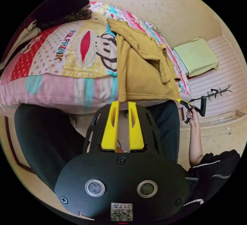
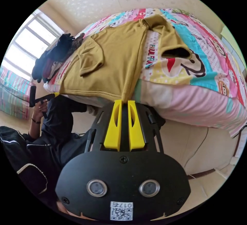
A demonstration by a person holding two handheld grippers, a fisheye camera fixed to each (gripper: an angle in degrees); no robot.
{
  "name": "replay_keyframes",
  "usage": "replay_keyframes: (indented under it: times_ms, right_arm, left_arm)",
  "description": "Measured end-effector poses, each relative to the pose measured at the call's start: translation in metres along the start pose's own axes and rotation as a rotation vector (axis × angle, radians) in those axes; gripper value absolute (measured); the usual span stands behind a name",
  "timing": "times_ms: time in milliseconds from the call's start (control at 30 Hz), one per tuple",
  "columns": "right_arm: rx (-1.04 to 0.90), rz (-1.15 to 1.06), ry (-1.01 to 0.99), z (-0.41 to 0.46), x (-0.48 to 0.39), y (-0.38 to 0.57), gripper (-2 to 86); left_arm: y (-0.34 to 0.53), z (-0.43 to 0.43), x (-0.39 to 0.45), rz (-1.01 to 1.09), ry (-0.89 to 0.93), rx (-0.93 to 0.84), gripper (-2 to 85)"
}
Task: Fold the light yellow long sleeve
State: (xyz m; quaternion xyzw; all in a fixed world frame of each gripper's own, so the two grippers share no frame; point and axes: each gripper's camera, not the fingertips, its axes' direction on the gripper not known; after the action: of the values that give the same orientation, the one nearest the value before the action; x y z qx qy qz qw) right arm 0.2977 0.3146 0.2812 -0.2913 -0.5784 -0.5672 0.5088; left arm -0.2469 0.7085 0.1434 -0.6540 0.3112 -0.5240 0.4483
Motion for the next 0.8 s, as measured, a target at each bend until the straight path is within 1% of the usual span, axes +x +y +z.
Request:
replay_keyframes:
  times_ms: [33,67,133,200,267,333,367,433,500,533,600,667,733,800]
  right_arm:
    - [0.054,0.013,-0.017,-0.015,-0.002,0.004,4.1]
    - [0.077,0.017,-0.023,-0.023,-0.004,0.005,3.9]
    - [0.186,-0.050,-0.036,-0.052,-0.025,0.005,3.6]
    - [0.225,-0.099,-0.005,-0.063,-0.041,-0.002,4.0]
    - [0.209,-0.117,0.052,-0.067,-0.052,-0.014,5.0]
    - [0.208,-0.134,0.121,-0.064,-0.058,-0.030,6.1]
    - [0.200,-0.135,0.117,-0.061,-0.058,-0.034,6.3]
    - [0.166,-0.126,0.011,-0.046,-0.058,-0.052,7.0]
    - [0.185,-0.120,-0.065,-0.035,-0.064,-0.062,7.4]
    - [0.177,-0.108,-0.072,-0.027,-0.070,-0.068,7.9]
    - [0.155,-0.066,-0.029,-0.019,-0.074,-0.073,9.2]
    - [0.163,-0.044,0.050,-0.020,-0.070,-0.069,10.1]
    - [0.164,0.014,0.168,-0.021,-0.052,-0.060,11.5]
    - [0.100,0.076,0.192,-0.015,-0.030,-0.055,13.5]
  left_arm:
    - [0.002,-0.007,-0.001,-0.006,-0.006,0.019,8.3]
    - [0.005,-0.024,-0.002,-0.017,-0.031,0.075,8.4]
    - [0.007,-0.055,0.005,0.006,-0.051,0.191,8.5]
    - [0.001,-0.079,0.025,0.089,-0.041,0.322,8.3]
    - [-0.013,-0.078,0.040,0.155,-0.029,0.348,8.1]
    - [-0.030,-0.064,0.051,0.183,-0.035,0.340,8.2]
    - [-0.040,-0.051,0.055,0.193,-0.058,0.342,8.6]
    - [-0.053,-0.028,0.056,0.166,-0.143,0.330,10.1]
    - [-0.063,0.001,0.044,0.088,-0.263,0.289,13.8]
    - [-0.064,0.007,0.040,0.075,-0.256,0.268,14.2]
    - [-0.056,0.021,0.023,0.039,-0.114,0.184,15.1]
    - [-0.042,0.019,0.018,0.036,-0.070,0.200,14.8]
    - [-0.027,0.015,0.017,0.060,-0.107,0.208,14.2]
    - [-0.012,0.018,0.013,0.113,-0.118,0.190,13.8]
